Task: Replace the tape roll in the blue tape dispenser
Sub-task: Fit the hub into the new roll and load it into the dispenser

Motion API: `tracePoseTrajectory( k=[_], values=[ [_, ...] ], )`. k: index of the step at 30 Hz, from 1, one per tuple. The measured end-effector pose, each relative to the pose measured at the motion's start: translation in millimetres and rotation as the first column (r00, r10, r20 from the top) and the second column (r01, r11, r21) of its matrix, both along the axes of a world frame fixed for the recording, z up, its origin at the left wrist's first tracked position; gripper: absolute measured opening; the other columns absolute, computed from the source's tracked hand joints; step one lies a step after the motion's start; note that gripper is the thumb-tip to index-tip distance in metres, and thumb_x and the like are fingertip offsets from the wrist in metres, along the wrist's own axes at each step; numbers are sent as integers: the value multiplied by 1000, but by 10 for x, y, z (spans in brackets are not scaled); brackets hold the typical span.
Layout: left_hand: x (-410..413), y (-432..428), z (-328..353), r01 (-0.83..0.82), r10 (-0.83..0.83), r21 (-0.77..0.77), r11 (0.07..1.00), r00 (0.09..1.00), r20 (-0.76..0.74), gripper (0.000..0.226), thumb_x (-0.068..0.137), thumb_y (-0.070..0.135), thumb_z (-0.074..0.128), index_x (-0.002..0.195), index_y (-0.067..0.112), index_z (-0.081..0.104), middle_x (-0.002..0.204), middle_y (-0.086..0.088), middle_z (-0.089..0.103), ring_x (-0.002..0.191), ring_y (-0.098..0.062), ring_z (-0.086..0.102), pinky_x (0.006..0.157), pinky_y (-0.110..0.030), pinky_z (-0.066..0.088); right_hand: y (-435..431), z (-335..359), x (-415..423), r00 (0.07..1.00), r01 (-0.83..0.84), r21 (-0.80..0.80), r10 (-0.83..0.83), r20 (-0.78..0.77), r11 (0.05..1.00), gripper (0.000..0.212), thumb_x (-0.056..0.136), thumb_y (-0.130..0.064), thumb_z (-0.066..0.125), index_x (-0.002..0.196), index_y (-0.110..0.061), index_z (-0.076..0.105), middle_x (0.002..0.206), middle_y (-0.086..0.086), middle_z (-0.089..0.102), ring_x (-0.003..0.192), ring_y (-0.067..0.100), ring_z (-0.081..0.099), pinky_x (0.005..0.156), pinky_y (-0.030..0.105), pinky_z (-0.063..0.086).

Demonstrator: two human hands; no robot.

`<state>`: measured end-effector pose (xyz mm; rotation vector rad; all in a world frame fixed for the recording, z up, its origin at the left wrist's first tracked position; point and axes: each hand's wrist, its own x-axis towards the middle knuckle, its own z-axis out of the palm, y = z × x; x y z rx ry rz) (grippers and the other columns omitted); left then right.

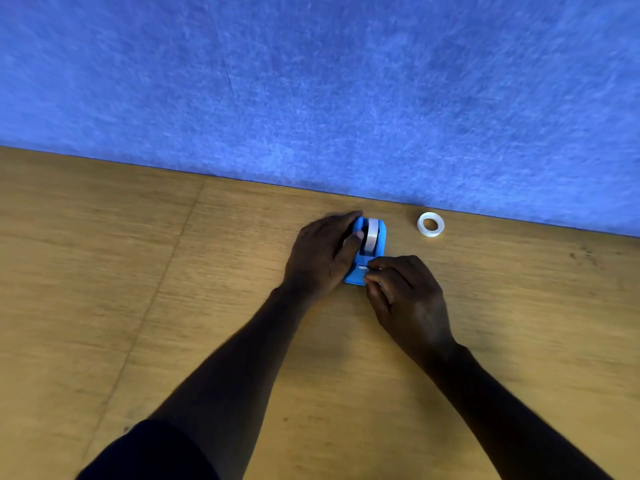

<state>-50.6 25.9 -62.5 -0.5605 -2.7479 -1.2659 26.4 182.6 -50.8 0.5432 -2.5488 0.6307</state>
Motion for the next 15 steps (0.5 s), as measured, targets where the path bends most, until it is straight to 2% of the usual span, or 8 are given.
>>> tracePoseTrajectory(
  k=[15],
  values=[
    [21,-8,24,2,0,-36,999,999,46,51,98,38,40,139,12,54,138,-3,62,131,-18,53,108,-44,43,-83,-72,31,998,39,52,-36,-59,998,11,87,-10,66,90,-2,74,91,15,75,80,27,68,69,39,56]
  ],
)
